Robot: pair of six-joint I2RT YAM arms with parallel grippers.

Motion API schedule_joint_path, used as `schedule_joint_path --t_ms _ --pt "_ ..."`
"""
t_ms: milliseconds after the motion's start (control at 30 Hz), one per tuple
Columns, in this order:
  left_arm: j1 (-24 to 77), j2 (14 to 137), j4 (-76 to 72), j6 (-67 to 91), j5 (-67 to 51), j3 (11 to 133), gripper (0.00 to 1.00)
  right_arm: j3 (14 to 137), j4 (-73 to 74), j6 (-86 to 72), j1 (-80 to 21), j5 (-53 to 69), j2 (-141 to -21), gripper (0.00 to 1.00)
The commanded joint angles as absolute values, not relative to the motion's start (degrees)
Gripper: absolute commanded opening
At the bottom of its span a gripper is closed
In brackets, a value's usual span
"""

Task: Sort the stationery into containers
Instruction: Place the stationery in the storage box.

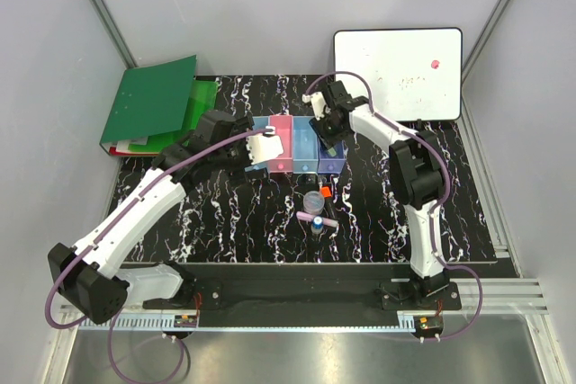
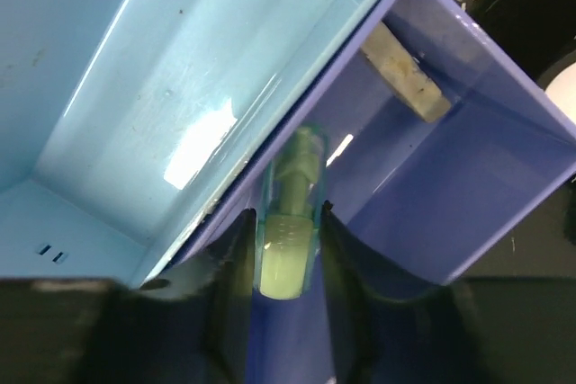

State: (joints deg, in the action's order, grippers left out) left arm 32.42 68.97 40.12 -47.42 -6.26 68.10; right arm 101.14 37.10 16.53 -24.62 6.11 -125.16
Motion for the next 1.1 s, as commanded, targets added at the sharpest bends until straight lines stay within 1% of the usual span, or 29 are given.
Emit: schedule_joint_path --t_ms 0,33,100,200,233,333,467,500,567,600,700,800,900,1067 --pt "32.6 67.6 37.3 -45.8 -8.3 68.6 0.99 102.2 35.7 18.5 -24.9 5.4 -123.1 0.53" --pt "32.6 67.6 37.4 -45.4 -8.3 68.7 0.99 101.8 35.4 19.0 -24.9 4.8 -122.0 0.58" --pt "32.6 67.8 37.0 -44.9 -8.8 68.7 0.99 101.3 35.4 19.6 -24.9 4.6 -120.9 0.63" --pt "32.6 68.1 37.0 -44.4 -9.1 68.7 0.99 101.0 35.3 20.5 -24.9 3.8 -118.4 0.65" --pt "32.6 68.1 37.0 -44.1 -9.2 68.8 0.99 101.2 35.2 21.2 -24.9 2.7 -117.1 0.67" --pt "32.6 68.3 36.9 -43.8 -9.4 68.8 0.99 101.8 34.9 23.9 -24.9 0.6 -113.4 0.68" --pt "33.2 68.5 36.9 -44.4 -11.6 67.5 0.99 99.7 37.3 31.9 -25.0 2.6 -106.1 0.67" --pt "33.9 68.4 36.9 -46.0 -12.1 66.9 0.99 99.3 39.2 36.7 -25.0 4.2 -103.5 0.67" --pt "35.0 68.5 36.9 -47.7 -13.3 64.8 0.99 98.2 45.1 41.2 -25.0 4.1 -101.0 0.66" --pt "36.4 68.7 36.9 -48.9 -13.6 64.3 0.99 97.4 46.8 44.8 -25.0 2.8 -98.4 0.67" --pt "39.4 70.0 36.9 -49.7 -15.3 63.4 0.99 90.9 47.6 48.7 -24.8 -4.1 -91.6 0.66" --pt "43.5 72.3 36.8 -48.8 -15.7 64.5 0.99 82.5 47.3 48.3 -24.6 -9.6 -84.7 0.65" --pt "46.7 75.8 37.0 -45.6 -16.5 68.4 0.99 76.4 47.2 48.3 -24.6 -13.5 -77.6 0.66" --pt "51.8 80.2 37.0 -46.7 -19.7 68.8 0.98 70.5 47.2 50.4 -24.6 -18.1 -69.4 0.66"
